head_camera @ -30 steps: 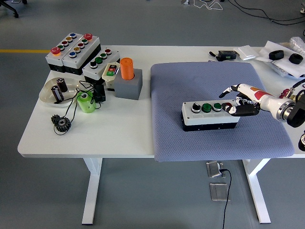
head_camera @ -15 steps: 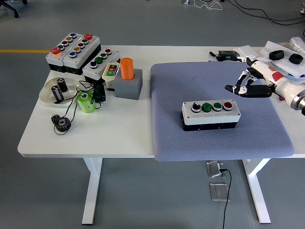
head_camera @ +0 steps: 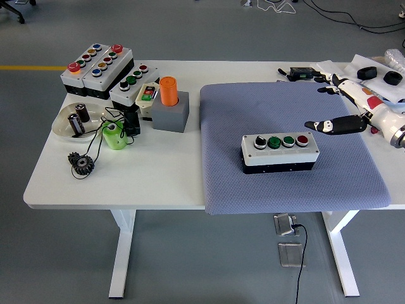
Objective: Pick up the button,place it on the desk,press the button,press the button
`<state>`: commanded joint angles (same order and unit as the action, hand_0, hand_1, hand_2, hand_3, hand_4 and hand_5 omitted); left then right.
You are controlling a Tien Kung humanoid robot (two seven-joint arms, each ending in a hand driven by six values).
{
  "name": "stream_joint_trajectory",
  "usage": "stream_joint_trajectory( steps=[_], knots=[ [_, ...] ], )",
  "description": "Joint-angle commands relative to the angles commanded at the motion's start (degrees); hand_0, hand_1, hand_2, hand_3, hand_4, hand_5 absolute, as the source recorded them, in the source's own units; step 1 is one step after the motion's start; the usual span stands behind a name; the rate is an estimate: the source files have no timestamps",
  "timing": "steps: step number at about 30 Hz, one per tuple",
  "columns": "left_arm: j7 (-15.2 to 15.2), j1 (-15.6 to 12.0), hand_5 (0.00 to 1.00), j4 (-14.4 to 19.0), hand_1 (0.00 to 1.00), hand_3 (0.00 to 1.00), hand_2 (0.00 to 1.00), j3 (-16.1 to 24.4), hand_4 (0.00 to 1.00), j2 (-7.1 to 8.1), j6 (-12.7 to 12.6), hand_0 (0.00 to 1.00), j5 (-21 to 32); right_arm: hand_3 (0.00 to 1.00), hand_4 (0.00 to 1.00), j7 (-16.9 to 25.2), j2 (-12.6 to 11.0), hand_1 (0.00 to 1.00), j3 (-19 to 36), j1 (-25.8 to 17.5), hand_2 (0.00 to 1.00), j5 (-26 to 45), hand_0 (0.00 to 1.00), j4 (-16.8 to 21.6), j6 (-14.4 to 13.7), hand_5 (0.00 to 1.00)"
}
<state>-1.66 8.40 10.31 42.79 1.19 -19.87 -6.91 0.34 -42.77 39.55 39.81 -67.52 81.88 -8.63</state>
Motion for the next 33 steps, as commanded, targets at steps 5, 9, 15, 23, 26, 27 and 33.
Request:
stream_joint_trajectory(
  steps=[5, 9, 15, 23, 26, 27, 33],
  knots=[
    [-0.2, 0.3, 0.97, 0.0, 0.703, 0.519, 0.722, 0.1, 0.326, 0.08, 0.1, 0.656, 0.1, 0.998, 0.863, -0.4, -0.2, 0.897, -0.2, 0.3, 0.973, -0.6, 0.934, 0.1, 0.5, 0.152],
    [-0.1, 0.3, 0.97, 0.0, 0.702, 0.518, 0.723, 0.0, 0.326, 0.12, 0.1, 0.656, 0.1, 0.998, 0.861, -0.5, -0.3, 0.905, -0.3, 0.4, 0.981, -1.0, 0.944, 0.2, 0.6, 0.145],
    [0.0, 0.3, 0.969, 0.0, 0.702, 0.518, 0.723, -0.1, 0.325, 0.1, 0.1, 0.656, 0.3, 0.998, 0.863, -0.7, -0.3, 0.908, -0.6, 0.5, 0.978, -1.1, 0.947, 0.4, 0.9, 0.14],
    [-0.1, 0.6, 0.97, 0.0, 0.702, 0.519, 0.723, -0.2, 0.325, 0.17, 0.2, 0.656, 0.5, 0.998, 0.864, -1.0, -0.5, 0.911, -1.2, 0.9, 0.978, -1.1, 0.951, 0.5, 1.2, 0.134],
    [-0.2, 0.7, 0.969, 0.0, 0.702, 0.518, 0.723, 0.2, 0.326, 0.15, 0.1, 0.656, 0.5, 0.998, 0.863, -1.0, -0.4, 0.911, -1.2, 1.1, 0.978, -1.5, 0.952, 0.7, 1.4, 0.133],
    [-0.2, 0.8, 0.969, 0.0, 0.702, 0.518, 0.723, 0.2, 0.326, 0.16, 0.2, 0.656, 0.5, 0.998, 0.863, -1.0, -0.4, 0.911, -1.2, 1.2, 0.978, -1.6, 0.952, 0.9, 1.6, 0.133],
    [-0.3, 1.2, 0.968, 0.0, 0.703, 0.518, 0.724, 0.0, 0.327, 0.22, 0.3, 0.656, 1.1, 0.998, 0.868, -1.4, -0.5, 0.915, -1.4, 1.5, 0.979, -2.6, 0.955, 1.2, 1.9, 0.132]
  ],
)
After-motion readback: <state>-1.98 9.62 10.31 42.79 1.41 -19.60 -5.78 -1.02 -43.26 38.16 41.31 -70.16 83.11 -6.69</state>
